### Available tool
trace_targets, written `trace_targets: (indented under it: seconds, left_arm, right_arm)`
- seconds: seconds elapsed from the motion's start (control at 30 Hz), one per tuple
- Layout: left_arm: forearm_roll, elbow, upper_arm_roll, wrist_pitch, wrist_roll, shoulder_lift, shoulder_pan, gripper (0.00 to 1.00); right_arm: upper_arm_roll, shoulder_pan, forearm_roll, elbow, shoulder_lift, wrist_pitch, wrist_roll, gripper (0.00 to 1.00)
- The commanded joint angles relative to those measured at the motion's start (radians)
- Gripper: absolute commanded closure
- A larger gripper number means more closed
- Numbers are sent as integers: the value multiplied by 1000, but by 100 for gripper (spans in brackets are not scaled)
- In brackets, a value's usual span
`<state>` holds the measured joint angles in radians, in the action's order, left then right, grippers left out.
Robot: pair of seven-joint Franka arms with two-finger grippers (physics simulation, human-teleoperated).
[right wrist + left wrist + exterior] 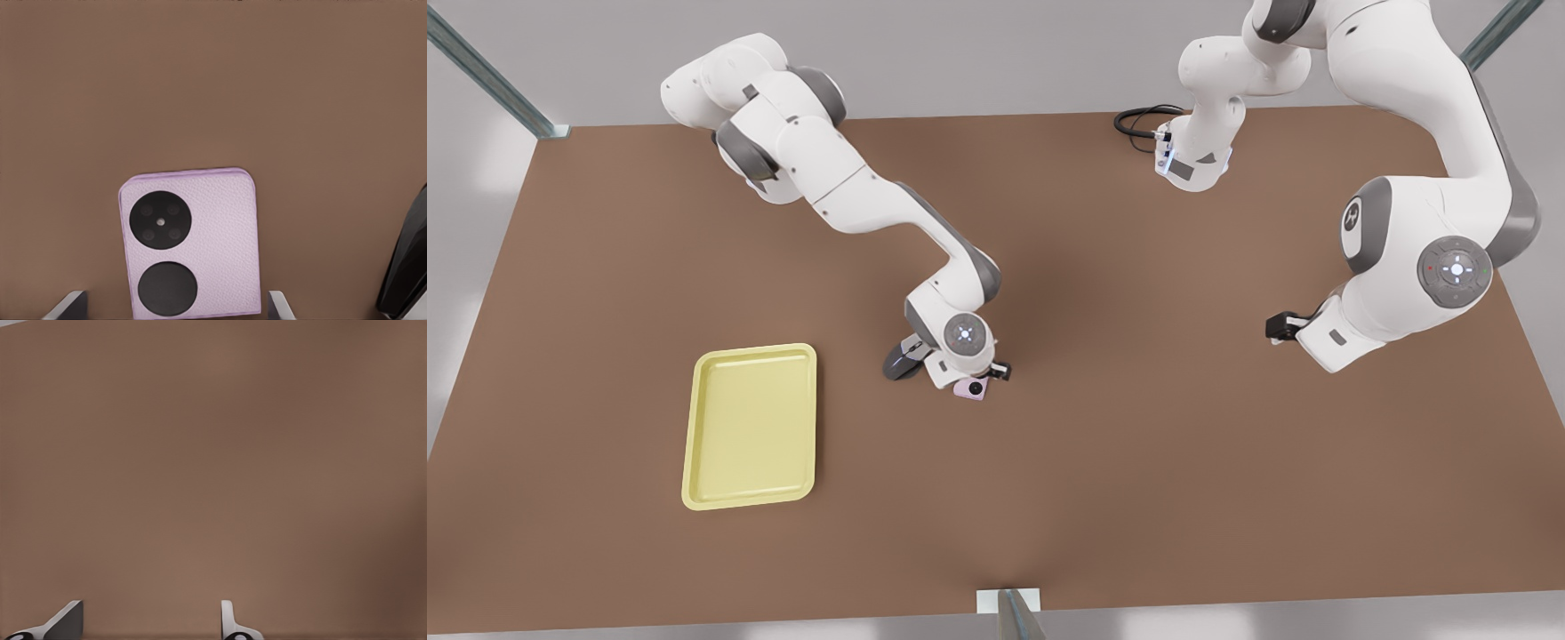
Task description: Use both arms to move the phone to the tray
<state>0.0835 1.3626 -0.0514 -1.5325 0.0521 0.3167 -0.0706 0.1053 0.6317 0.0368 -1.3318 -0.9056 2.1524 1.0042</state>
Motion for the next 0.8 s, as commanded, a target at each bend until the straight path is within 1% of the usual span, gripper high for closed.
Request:
trace_targets:
  seconds: [0.0, 0.23, 0.3, 0.5, 0.53, 0.6, 0.63, 0.67, 0.77]
  left_arm:
    - [1, 0, 1, -5, 12, -1, 0, 0]
    - [-1, 0, -1, -5, 12, 2, 0, 0]
    - [-1, 0, -1, -5, 12, 2, 0, 0]
    - [-1, 0, -1, -5, 12, 4, 0, 0]
    - [-1, 0, 1, -6, 12, 4, 0, 0]
    - [-1, 0, 1, -5, 12, 4, 0, 0]
    - [1, 0, 1, -5, 12, 4, 0, 0]
    - [1, 0, 1, -5, 12, 4, 0, 0]
    - [-1, 0, -1, -5, 12, 4, 0, 0]
  right_arm:
    - [13, -9, -37, 0, -1, 23, -113, 0]
    - [16, -24, -38, -12, -1, 23, -167, 0]
    - [16, -24, -38, -30, -4, 66, -165, 0]
    - [20, -26, -35, -38, -13, 83, -167, 0]
    - [20, -26, -34, -36, -13, 81, -167, 2]
    - [20, -27, -31, -36, -13, 81, -167, 10]
    - [20, -27, -31, -36, -13, 81, -168, 20]
    - [20, -30, -31, -35, -12, 80, -168, 22]
    - [20, -30, -29, -36, -12, 80, -170, 22]
